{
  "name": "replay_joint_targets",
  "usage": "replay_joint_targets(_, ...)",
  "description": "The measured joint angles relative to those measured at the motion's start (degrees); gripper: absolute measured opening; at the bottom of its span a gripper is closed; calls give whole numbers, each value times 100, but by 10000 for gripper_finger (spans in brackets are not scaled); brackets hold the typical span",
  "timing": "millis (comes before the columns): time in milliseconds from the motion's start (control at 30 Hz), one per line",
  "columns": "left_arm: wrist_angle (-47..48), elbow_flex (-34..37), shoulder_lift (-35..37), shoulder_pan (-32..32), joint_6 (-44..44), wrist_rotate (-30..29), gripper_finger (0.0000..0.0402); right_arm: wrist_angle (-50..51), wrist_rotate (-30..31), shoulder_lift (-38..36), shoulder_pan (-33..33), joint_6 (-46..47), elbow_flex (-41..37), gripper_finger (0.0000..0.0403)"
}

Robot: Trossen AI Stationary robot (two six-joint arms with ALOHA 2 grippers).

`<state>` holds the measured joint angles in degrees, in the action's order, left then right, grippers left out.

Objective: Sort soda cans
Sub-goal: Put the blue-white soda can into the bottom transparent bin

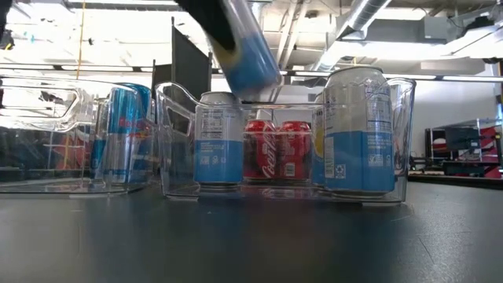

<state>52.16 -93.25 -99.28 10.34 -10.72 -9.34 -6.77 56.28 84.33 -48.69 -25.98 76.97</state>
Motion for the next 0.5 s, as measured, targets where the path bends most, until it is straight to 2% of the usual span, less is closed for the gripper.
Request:
replay_joint_targets(200,-312,0,-588,-430,-455,306,300,168,274,0,-272,0,0,332)
replay_joint_targets(500,-484,-13,-1154,-708,-704,331,300,487,410,2,-457,2,2,332)
